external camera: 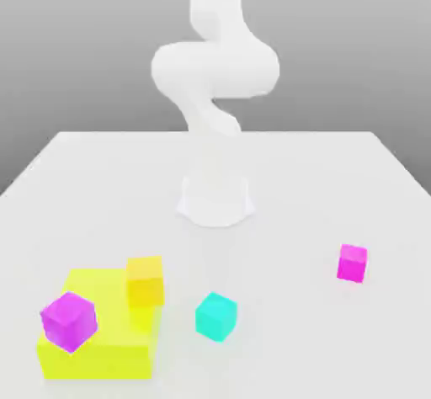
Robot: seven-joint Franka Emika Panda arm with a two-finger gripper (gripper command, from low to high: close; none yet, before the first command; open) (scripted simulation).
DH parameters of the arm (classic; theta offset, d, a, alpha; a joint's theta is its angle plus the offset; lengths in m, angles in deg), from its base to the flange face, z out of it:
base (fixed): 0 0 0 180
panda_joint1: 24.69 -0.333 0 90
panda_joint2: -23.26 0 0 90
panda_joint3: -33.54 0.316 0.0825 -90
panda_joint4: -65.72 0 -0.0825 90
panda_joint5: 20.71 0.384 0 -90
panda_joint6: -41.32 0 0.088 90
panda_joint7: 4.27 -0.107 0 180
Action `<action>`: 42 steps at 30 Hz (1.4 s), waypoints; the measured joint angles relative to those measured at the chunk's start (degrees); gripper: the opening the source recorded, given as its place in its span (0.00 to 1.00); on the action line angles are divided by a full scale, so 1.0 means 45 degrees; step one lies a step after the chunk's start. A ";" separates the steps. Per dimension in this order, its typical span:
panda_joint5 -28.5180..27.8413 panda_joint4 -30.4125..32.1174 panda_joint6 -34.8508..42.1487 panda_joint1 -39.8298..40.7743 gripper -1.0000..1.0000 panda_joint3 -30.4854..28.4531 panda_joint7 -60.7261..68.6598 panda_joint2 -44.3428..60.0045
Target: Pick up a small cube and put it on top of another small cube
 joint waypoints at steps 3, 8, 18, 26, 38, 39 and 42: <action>0.0421 0.0758 -0.0728 -0.0951 0.50 0.0072 0.0776 0.1004; 0.1077 0.1961 -0.1879 -0.2374 0.50 0.0424 0.1990 0.2606; 0.1805 0.4360 -0.4192 -0.5068 0.50 0.1587 0.3973 0.5768; 0.1084 0.6314 -0.6133 -0.6507 0.50 0.3010 0.4629 0.8258; -0.2862 0.6339 -0.9700 -0.9191 0.00 0.0363 0.2224 1.2727; -0.2865 0.6339 -0.9700 -0.9190 0.00 0.0363 0.2220 1.2727; -0.2894 0.6339 -0.9693 -0.9183 0.00 0.0364 0.2191 1.2727</action>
